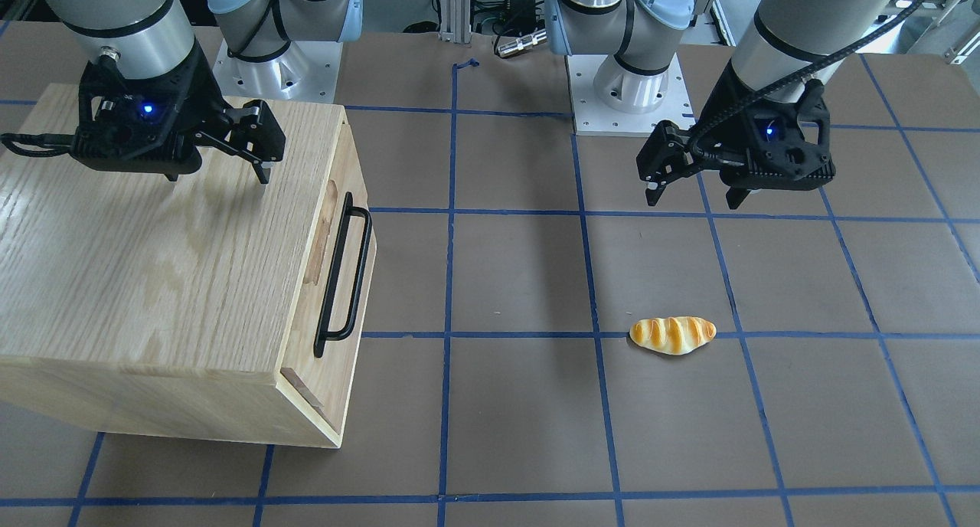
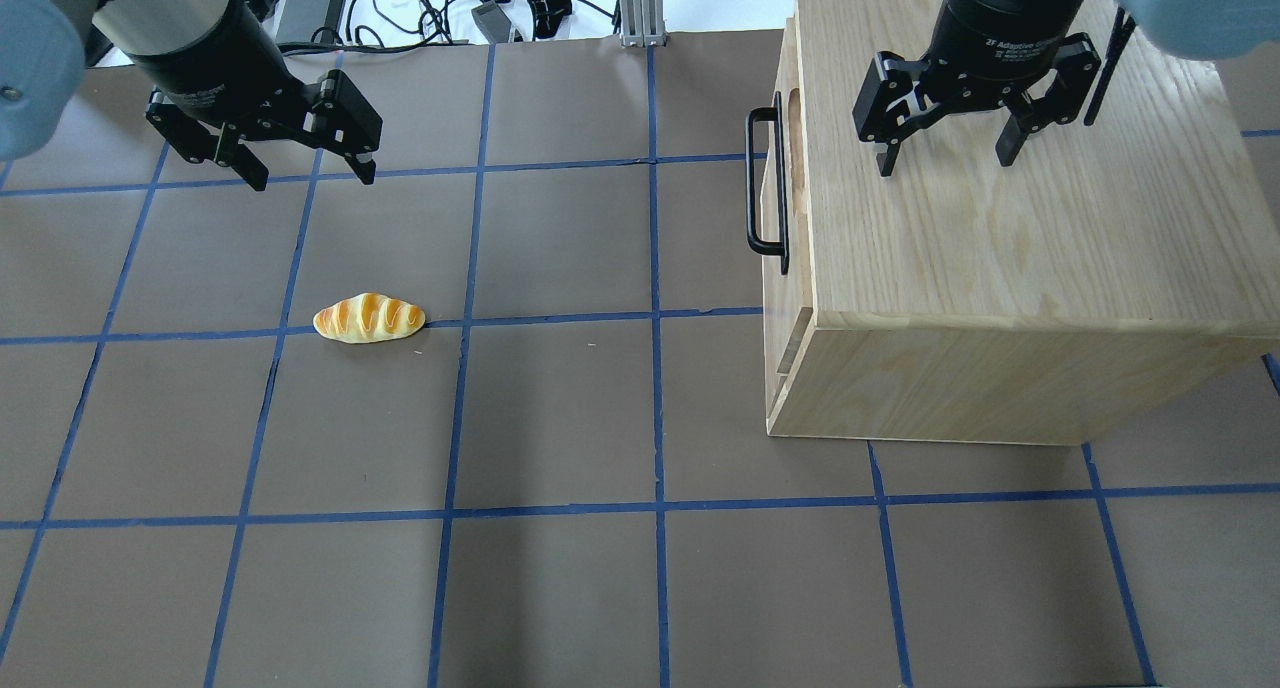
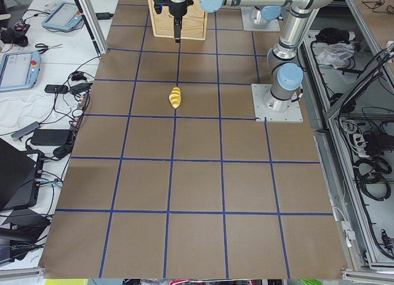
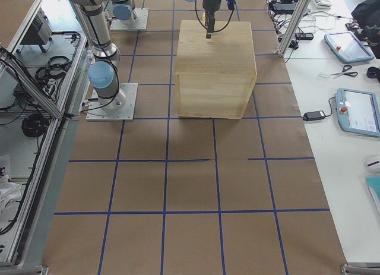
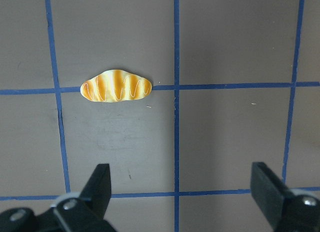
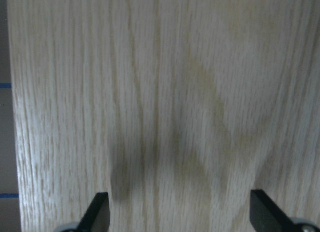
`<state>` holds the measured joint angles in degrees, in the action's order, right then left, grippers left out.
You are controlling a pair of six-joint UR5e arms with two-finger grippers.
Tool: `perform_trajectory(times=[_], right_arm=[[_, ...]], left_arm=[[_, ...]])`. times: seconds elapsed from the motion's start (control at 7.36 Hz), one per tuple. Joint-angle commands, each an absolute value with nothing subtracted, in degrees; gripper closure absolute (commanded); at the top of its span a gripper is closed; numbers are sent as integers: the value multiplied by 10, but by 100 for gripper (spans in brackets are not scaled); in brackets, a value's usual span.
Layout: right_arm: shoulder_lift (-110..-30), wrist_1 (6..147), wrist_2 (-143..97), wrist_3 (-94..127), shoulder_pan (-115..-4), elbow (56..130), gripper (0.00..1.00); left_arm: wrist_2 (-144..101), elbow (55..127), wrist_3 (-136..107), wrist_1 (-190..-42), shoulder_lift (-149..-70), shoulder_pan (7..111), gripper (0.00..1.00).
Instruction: Open upper drawer
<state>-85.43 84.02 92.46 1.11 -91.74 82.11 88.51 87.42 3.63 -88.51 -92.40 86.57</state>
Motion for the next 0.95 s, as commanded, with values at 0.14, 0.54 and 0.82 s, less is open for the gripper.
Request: perform_trajectory(times=[0.14, 0.54, 0.82], right_arm=[[-854, 840, 925, 11, -918, 822, 0], [-854, 840, 925, 11, -918, 821, 0], [-854, 840, 925, 11, -918, 821, 0]], left_arm=[[882, 883, 37, -882, -919, 865, 0], [886, 882, 37, -886, -911, 866, 0], [888, 886, 37, -886, -905, 865, 0]])
